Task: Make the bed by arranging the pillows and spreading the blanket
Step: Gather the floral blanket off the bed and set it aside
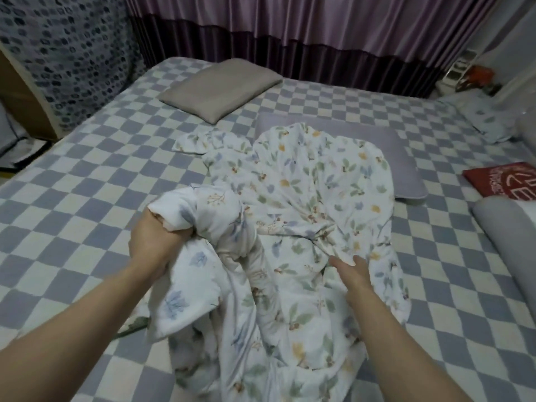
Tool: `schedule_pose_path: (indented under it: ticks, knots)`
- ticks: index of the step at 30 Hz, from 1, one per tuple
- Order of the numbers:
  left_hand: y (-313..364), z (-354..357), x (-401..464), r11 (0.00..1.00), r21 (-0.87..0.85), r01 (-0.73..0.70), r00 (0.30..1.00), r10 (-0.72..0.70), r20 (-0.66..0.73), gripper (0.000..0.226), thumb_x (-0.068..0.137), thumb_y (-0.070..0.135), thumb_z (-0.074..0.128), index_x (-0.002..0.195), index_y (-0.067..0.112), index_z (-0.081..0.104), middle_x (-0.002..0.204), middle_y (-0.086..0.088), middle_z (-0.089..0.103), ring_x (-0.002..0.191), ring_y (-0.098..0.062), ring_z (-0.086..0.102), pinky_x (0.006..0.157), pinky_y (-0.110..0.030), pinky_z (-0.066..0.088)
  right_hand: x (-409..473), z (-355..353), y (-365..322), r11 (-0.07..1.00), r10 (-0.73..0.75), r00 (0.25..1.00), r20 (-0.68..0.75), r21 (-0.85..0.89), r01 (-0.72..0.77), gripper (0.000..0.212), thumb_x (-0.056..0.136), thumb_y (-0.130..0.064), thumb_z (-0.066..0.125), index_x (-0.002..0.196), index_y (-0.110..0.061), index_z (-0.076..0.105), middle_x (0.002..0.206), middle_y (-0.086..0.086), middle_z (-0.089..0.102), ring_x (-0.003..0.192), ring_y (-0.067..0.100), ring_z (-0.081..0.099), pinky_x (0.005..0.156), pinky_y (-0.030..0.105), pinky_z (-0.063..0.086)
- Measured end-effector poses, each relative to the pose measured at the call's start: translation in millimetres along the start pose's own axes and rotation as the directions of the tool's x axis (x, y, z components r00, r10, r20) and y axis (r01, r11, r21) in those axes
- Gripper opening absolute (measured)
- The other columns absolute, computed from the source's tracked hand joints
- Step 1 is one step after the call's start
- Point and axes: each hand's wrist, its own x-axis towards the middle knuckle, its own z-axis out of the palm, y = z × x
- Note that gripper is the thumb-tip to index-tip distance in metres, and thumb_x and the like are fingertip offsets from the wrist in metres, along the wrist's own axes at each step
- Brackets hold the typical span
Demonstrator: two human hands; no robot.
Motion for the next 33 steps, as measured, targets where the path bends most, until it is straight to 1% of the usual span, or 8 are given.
schedule_pose_path:
  ticks: [5, 9, 13, 18, 22, 26, 29, 33]
  knots:
    - [-22.1, 54.2, 39.3, 0.999, -0.002, 0.042, 0.999, -0.042, 0.008, 0.071, 0.051, 0.032, 0.066, 0.118, 0.013, 0.059, 0.110, -0.007, 0.061, 0.101, -0.023, 0.057, 0.085, -0.039, 0.047, 88.5, 28.8, -0.4, 0.910, 0.032, 0.998, -0.049, -0.411, -0.050, 0.111, 0.069, -0.055, 0.072, 0.149, -0.025, 0.001, 0.157, 0.010, 0.007, 0.144, 0.033, 0.008, 0.114, 0.056, 0.014]
    - [-53.1, 88.3, 71.6, 0.995, 0.034, 0.094, 0.995, -0.095, 0.027, 0.084, 0.037, 0.050, 0.065, 0.115, 0.020, 0.059, 0.114, -0.006, 0.064, 0.104, -0.025, 0.059, 0.091, -0.045, 0.049, 143.7, 71.3, 8.2, 0.865, 0.048, 0.995, 0.091, -0.502, 0.004, 0.127, 0.061, -0.065, 0.073, 0.147, -0.031, -0.014, 0.158, 0.009, -0.005, 0.144, 0.034, -0.005, 0.114, 0.058, 0.005]
    - [-82.0, 109.9, 90.9, 0.989, 0.049, 0.142, 0.989, -0.144, 0.035, 0.074, 0.038, 0.051, 0.067, 0.107, 0.025, 0.063, 0.109, -0.004, 0.066, 0.102, -0.026, 0.061, 0.090, -0.051, 0.050, 164.0, 106.0, 37.4, 0.791, 0.085, 0.975, 0.205, -0.609, 0.059, 0.136, 0.057, -0.063, 0.076, 0.144, -0.030, -0.023, 0.157, 0.012, -0.003, 0.144, 0.034, -0.001, 0.112, 0.061, 0.008]
    - [-105.5, 120.3, 102.7, 0.984, 0.062, 0.169, 0.985, -0.171, 0.036, 0.069, 0.037, 0.053, 0.068, 0.102, 0.029, 0.062, 0.108, -0.004, 0.066, 0.101, -0.027, 0.062, 0.088, -0.051, 0.051, 164.1, 119.2, 58.0, 0.730, -0.049, 0.997, -0.058, -0.684, -0.003, 0.134, 0.065, -0.047, 0.078, 0.142, -0.020, -0.029, 0.147, 0.022, 0.025, 0.136, 0.037, 0.026, 0.107, 0.056, 0.025]
    - [-103.3, 120.1, 102.8, 0.985, 0.123, 0.123, 0.991, -0.128, 0.029, 0.071, 0.033, 0.053, 0.063, 0.093, 0.016, 0.063, 0.099, -0.008, 0.066, 0.090, -0.028, 0.064, 0.080, -0.050, 0.054, 179.1, 116.9, 45.4, 0.817, 0.077, 0.997, 0.020, -0.574, -0.051, 0.089, 0.074, -0.028, 0.070, 0.145, -0.006, 0.021, 0.129, 0.015, 0.053, 0.119, 0.033, 0.049, 0.105, 0.048, 0.034]
    - [-88.0, 111.1, 92.8, 0.915, 0.364, -0.177, 0.966, 0.091, 0.241, 0.082, 0.040, 0.055, 0.071, 0.108, 0.015, 0.046, 0.131, -0.013, 0.050, 0.102, -0.029, 0.060, 0.082, -0.052, 0.051, 139.4, 111.2, -0.6, 0.940, -0.059, 0.965, 0.255, -0.310, 0.139, 0.015, 0.078, -0.008, 0.062, 0.093, -0.007, 0.062, 0.078, 0.002, 0.058, 0.070, 0.015, 0.054, 0.070, 0.025, 0.044]
    - [-69.6, 109.7, 85.5, 0.533, 0.421, -0.734, 0.672, 0.482, 0.562, 0.070, 0.052, 0.056, 0.063, 0.108, 0.015, 0.057, 0.144, -0.016, 0.034, 0.123, -0.039, 0.039, 0.084, -0.059, 0.047, 80.6, 108.9, -35.0, 0.846, -0.276, 0.796, 0.539, -0.257, 0.467, 0.029, 0.079, -0.009, 0.059, 0.056, -0.022, 0.049, 0.053, -0.011, 0.044, 0.049, 0.002, 0.040, 0.044, 0.014, 0.032]
    - [-41.9, 101.0, 82.6, 0.065, 0.209, -0.976, 0.215, 0.470, 0.856, 0.037, 0.083, 0.041, 0.042, 0.098, 0.022, 0.069, 0.157, -0.003, 0.005, 0.144, -0.034, -0.001, 0.112, -0.051, 0.015, 13.4, 85.9, -55.8, 0.707, -0.319, 0.468, 0.824, -0.123, 0.697, 0.024, 0.064, -0.017, 0.057, 0.050, -0.026, 0.040, 0.048, -0.013, 0.037, 0.048, -0.001, 0.034, 0.048, 0.018, 0.025]
